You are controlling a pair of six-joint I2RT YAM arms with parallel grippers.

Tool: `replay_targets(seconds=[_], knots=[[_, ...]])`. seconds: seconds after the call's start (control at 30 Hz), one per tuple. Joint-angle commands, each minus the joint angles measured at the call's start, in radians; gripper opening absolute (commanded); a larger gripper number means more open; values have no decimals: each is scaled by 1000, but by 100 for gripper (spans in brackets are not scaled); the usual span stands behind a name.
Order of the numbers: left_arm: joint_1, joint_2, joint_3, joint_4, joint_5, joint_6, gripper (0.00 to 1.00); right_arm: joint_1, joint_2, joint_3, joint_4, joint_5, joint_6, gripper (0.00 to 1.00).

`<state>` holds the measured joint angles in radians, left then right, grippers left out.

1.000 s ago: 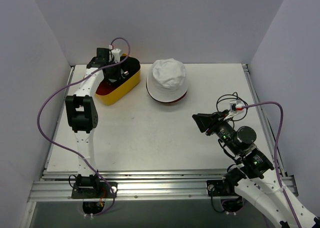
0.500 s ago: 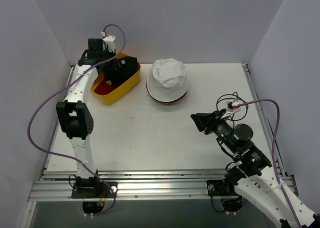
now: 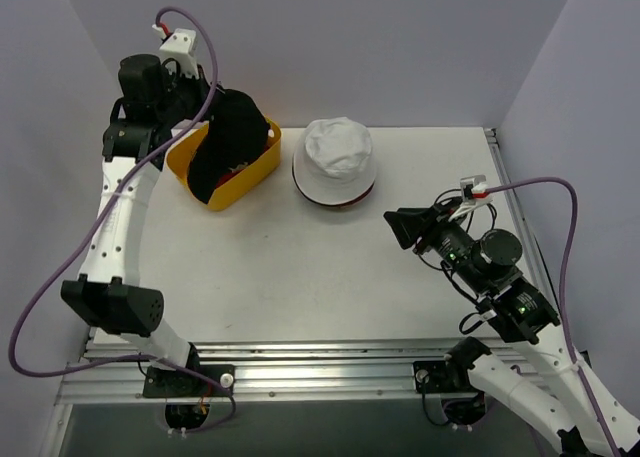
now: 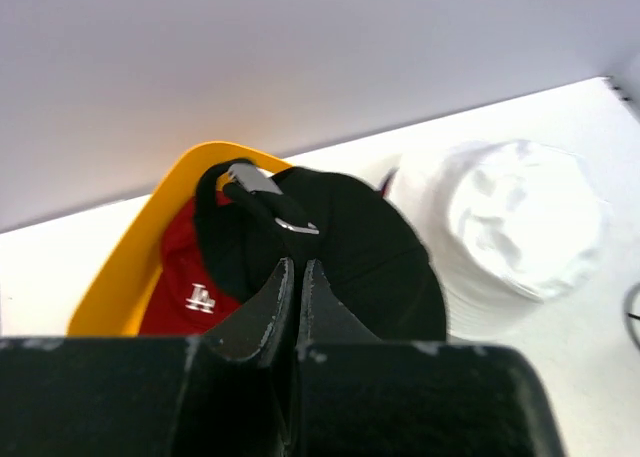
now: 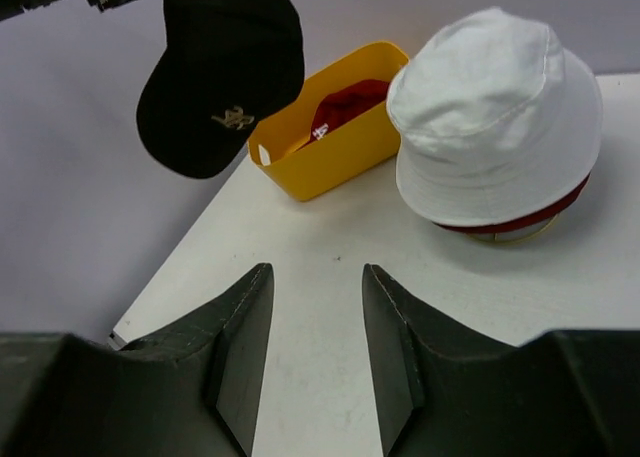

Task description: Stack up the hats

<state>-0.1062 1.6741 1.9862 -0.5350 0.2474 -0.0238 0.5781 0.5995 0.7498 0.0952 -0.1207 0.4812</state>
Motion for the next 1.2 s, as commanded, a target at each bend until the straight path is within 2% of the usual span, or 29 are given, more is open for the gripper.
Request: replay_targets(seconds=[0.0, 0.07, 0.13, 0.2, 0.3, 0.43, 0.6, 0.73, 0.9, 1.17], knots=[[-62, -150, -18, -54, 39, -53, 2, 9, 60, 173, -63, 15, -101, 37], [-99, -198, -46, -75, 52, -70, 2, 11, 104, 226, -81, 19, -118, 39], [-154, -281, -93, -65, 114, -108, 2, 11, 137, 296, -92, 4, -122, 46], [-219, -371, -190, -22, 156, -155, 2, 14, 186, 327, -92, -52, -127, 52], [-282, -477, -324, 55, 220, -223, 2, 19, 253, 367, -92, -91, -127, 55], [-351, -562, -450, 128, 297, -298, 2, 26, 286, 349, -75, -175, -159, 56], [-386, -596, -544, 152, 427, -324, 2, 39, 205, 232, -22, -223, -193, 57], [-417, -602, -584, 135, 418, -297, 3, 40, 122, 155, 32, -257, -158, 58], [-426, -611, -616, 182, 403, -332, 2, 48, 103, 79, 99, -293, -26, 58], [-434, -610, -616, 228, 348, -366, 2, 77, 83, -56, 228, -281, 66, 58]])
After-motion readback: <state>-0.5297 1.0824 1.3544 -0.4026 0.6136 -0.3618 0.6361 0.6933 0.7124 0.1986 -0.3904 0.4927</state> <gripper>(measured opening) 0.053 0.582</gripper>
